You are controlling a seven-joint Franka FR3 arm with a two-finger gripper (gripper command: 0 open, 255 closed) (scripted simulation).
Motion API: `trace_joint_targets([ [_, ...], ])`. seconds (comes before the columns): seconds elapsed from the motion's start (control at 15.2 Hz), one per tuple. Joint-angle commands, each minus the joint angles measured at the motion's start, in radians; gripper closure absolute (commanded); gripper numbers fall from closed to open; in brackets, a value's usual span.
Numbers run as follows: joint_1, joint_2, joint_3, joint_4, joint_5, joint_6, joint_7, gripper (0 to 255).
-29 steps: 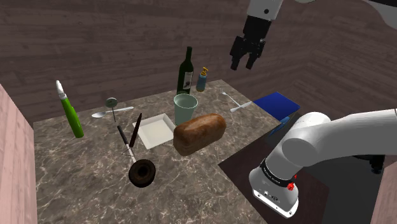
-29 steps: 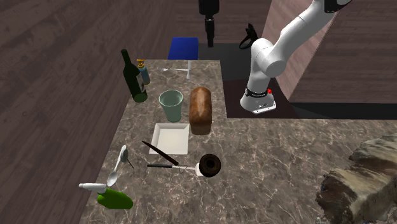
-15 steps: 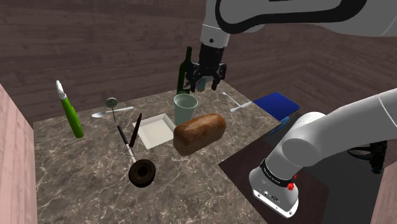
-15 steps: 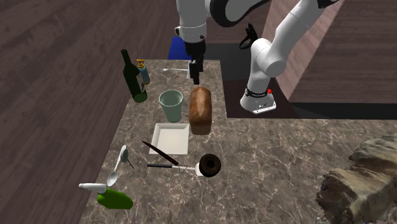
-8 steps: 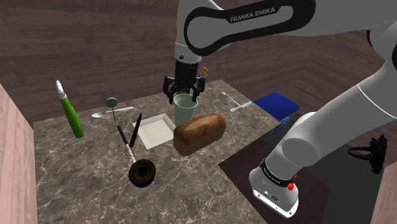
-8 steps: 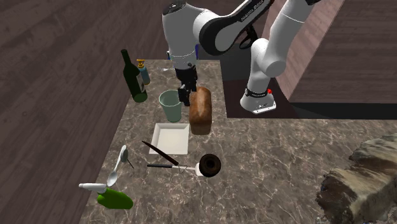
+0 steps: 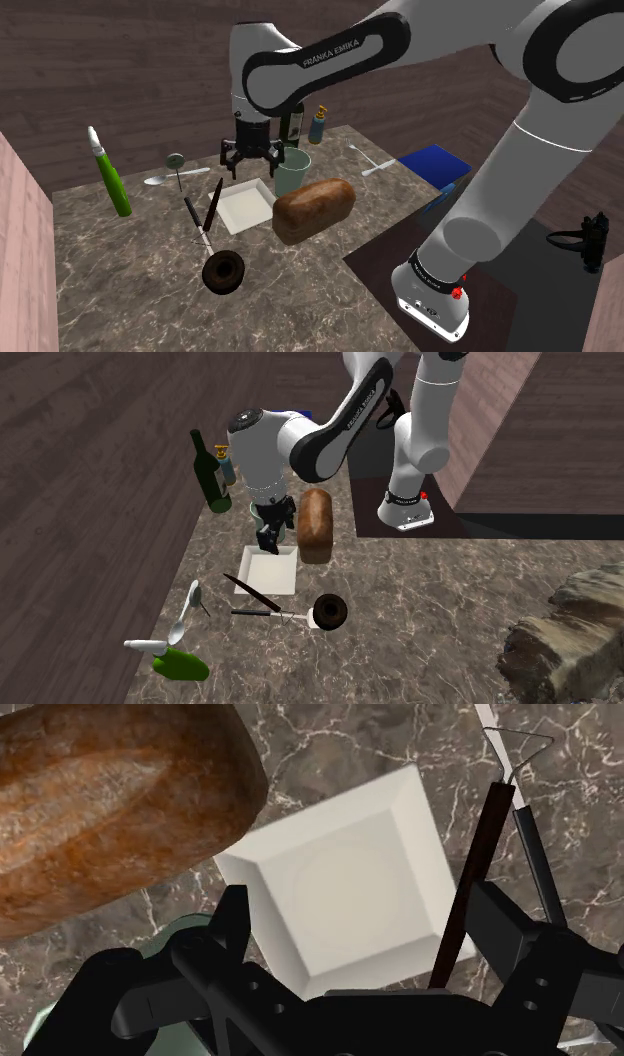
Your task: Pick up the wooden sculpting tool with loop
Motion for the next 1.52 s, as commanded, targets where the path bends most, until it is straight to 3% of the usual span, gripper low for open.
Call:
trace_joint_targets([
  [0.0,0.013,0.097,0.002,0.054,-0.051,0.027,0.075,0],
  [0.4,0.095,0.358,-0.037,0.254,-0.175,0.047,0.258,0],
  [0.73,0.167,0.548,-0.085,0.441,-0.231,0.030,0.356,0],
  [1.32,0.180,0.611,-0.102,0.432,-0.253,0.099,0.363,0],
  [1.39,0.180,0.610,-0.102,0.431,-0.253,0.099,0.364,255],
  [1.45,0.180,0.609,-0.102,0.430,-0.253,0.099,0.363,255],
])
